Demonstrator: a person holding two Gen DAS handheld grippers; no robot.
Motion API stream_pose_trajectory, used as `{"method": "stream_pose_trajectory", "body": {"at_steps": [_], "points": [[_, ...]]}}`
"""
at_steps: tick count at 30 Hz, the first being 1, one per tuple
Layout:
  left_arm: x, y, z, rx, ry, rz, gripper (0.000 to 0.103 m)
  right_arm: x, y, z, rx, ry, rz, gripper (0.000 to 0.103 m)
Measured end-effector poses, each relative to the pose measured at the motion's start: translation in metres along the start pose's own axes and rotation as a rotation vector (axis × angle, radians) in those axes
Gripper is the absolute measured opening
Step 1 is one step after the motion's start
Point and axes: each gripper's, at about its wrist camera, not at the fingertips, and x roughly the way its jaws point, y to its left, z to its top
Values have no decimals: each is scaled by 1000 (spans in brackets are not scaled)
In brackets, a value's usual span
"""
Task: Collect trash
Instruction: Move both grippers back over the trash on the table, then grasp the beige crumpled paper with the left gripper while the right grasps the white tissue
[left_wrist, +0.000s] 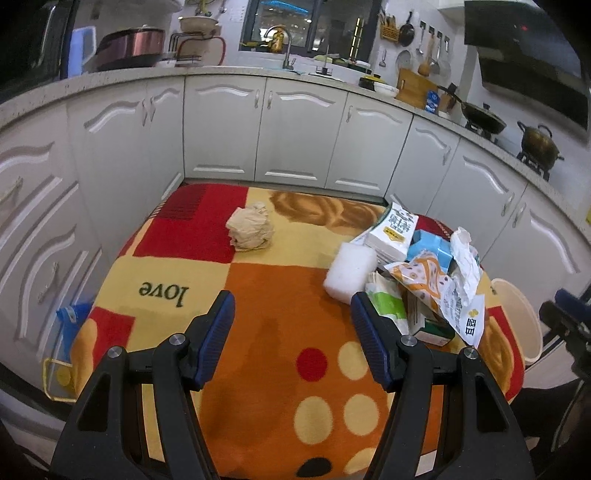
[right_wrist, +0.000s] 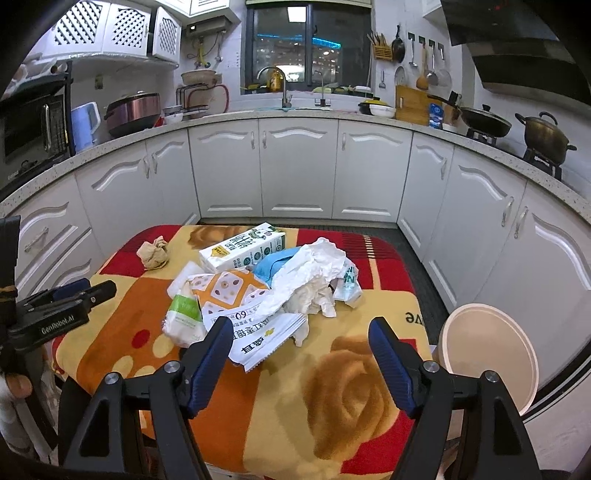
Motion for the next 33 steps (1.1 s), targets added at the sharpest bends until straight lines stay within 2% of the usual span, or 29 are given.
{"method": "stream_pose_trajectory", "body": {"at_steps": [10, 16, 19, 25, 28, 33], "points": [[6, 39, 7, -86, 39, 10, 64, 0, 3, 2, -6, -3, 21, 74], [29, 57, 16, -120, 87, 16, 65, 15, 1, 5, 5, 20, 55, 78], [43, 61, 27, -130, 103, -15, 72, 29, -11, 7, 36, 36, 48, 78], [80, 53, 55, -89, 103, -34, 74, 66, -38, 13, 120, 92, 58, 78], [103, 45, 68, -67, 121, -43, 74, 87, -45, 22, 144, 110, 88, 80], [143, 37, 80, -60, 150, -11, 74, 133, -44, 36, 167, 169, 176, 80]]}}
